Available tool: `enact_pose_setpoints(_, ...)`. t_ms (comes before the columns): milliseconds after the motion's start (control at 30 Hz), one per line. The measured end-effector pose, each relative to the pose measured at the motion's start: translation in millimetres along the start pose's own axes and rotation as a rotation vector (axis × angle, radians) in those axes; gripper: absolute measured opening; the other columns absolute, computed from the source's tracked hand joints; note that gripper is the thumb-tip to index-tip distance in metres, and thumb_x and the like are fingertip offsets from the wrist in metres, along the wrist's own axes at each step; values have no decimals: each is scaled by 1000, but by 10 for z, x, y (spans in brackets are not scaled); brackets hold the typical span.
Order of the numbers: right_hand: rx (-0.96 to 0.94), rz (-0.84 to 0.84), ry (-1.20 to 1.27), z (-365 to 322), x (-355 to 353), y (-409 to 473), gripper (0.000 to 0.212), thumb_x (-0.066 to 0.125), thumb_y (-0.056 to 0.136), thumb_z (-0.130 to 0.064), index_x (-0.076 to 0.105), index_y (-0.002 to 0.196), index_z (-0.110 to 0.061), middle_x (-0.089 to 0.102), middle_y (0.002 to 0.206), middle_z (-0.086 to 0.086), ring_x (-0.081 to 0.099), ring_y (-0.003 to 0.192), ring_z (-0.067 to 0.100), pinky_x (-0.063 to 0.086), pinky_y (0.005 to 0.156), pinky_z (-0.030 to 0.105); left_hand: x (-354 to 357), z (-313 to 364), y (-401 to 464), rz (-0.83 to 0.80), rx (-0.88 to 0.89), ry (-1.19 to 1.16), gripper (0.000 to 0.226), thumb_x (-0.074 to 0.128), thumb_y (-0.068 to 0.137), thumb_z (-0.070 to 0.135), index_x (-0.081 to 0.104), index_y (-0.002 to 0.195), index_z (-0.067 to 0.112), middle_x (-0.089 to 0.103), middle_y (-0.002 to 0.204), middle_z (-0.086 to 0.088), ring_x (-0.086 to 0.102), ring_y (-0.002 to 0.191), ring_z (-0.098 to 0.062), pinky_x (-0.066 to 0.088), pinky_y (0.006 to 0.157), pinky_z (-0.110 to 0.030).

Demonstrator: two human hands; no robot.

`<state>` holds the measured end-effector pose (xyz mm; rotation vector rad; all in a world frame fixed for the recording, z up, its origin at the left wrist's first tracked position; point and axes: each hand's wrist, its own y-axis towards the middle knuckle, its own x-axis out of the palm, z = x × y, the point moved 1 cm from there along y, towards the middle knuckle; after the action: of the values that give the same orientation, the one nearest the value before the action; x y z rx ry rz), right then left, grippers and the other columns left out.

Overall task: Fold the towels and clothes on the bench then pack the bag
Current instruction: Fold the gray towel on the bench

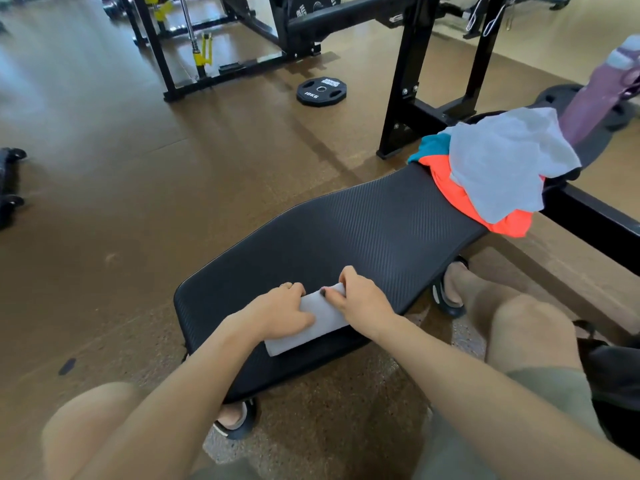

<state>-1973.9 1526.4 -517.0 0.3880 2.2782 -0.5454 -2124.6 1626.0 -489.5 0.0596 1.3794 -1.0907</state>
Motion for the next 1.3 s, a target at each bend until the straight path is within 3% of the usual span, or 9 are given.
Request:
enact_pose_setpoints(300, 130, 120, 372, 88, -8, -332, 47, 63, 94, -51, 48, 121, -15, 54, 114, 0, 56, 99, 14, 50, 76, 25, 76, 381, -190, -154, -70, -400, 22, 59, 74, 28, 42, 83, 16, 44, 80, -1, 39, 68, -16, 32, 62, -32)
enact_pose_setpoints(467, 314, 138, 932, 350, -329, -753, 59, 70, 88, -54, 47, 129, -18, 60, 121, 2, 63, 108, 14, 58, 87, 30, 117, 922, -264, -204, -11, -884, 51, 59, 67, 30, 60, 118, 25, 71, 109, -10, 69, 100, -32, 56, 86, -49)
enact_pose_setpoints(633, 335, 290, 1172, 877, -893, -1260, 51, 76, 85, -34, 59, 126, -10, 71, 114, 14, 71, 102, 30, 58, 92, 52, 194, 1998, -241, -289, 173, -1143, 37, 52, 95, 8, 56, 130, 19, 72, 118, -15, 73, 99, -30, 59, 75, -40)
enact_pose_setpoints(767, 325, 459, 1116, 1401, -1326, -1785, 57, 80, 76, -37, 61, 125, -14, 72, 114, 11, 72, 101, 29, 59, 90, 52, 402, 2711, -224, -335, 313, -1021, 32, 58, 97, 2, 60, 125, 18, 76, 108, -5, 75, 95, -18, 61, 73, -30)
enact_pose_setpoints(900, 390, 582, 1100, 1907, -1381, -2354, 69, 81, 64, -44, 61, 124, -16, 72, 116, 9, 72, 101, 28, 59, 89, 53, 766, 3249, -253, -368, 426, -834, 33, 68, 93, 12, 64, 124, 24, 75, 113, -1, 73, 101, -18, 61, 87, -41)
enact_pose_setpoints(1000, 453, 636, 1106, 2245, -1244, -2701, 52, 80, 77, -33, 62, 123, -17, 72, 115, 7, 72, 102, 27, 59, 90, 52, 1157, 3517, -278, -365, 439, -732, 28, 70, 92, 11, 63, 117, 23, 74, 109, -3, 74, 86, -8, 59, 66, -23)
enact_pose_setpoints(1067, 487, 649, 1050, 2437, -1164, -2902, 32, 76, 88, -22, 64, 118, -19, 73, 112, 4, 72, 101, 24, 59, 89, 48, 1404, 3622, -289, -333, 452, -602, 32, 75, 90, 19, 61, 118, 22, 71, 109, -1, 71, 86, -7, 60, 69, -21)
enact_pose_setpoints(1200, 581, 686, 480, 2804, -1149, -3146, 16, 69, 91, -22, 61, 102, -14, 67, 91, -1, 64, 83, 16, 50, 70, 24, 1754, 3761, -404, -465, 435, -418, 50, 72, 92, 29, 43, 132, 19, 62, 113, 6, 61, 94, -1, 50, 66, -12)
enact_pose_setpoints(1300, 535, 745, 136, 2990, -1196, -3176, 20, 66, 90, -17, 60, 105, -5, 66, 86, 8, 65, 77, 25, 43, 62, 28, 2002, 3837, -477, -528, 440, -213, 73, 63, 91, 55, 27, 148, 29, 52, 135, -7, 62, 97, -11, 45, 68, -25)
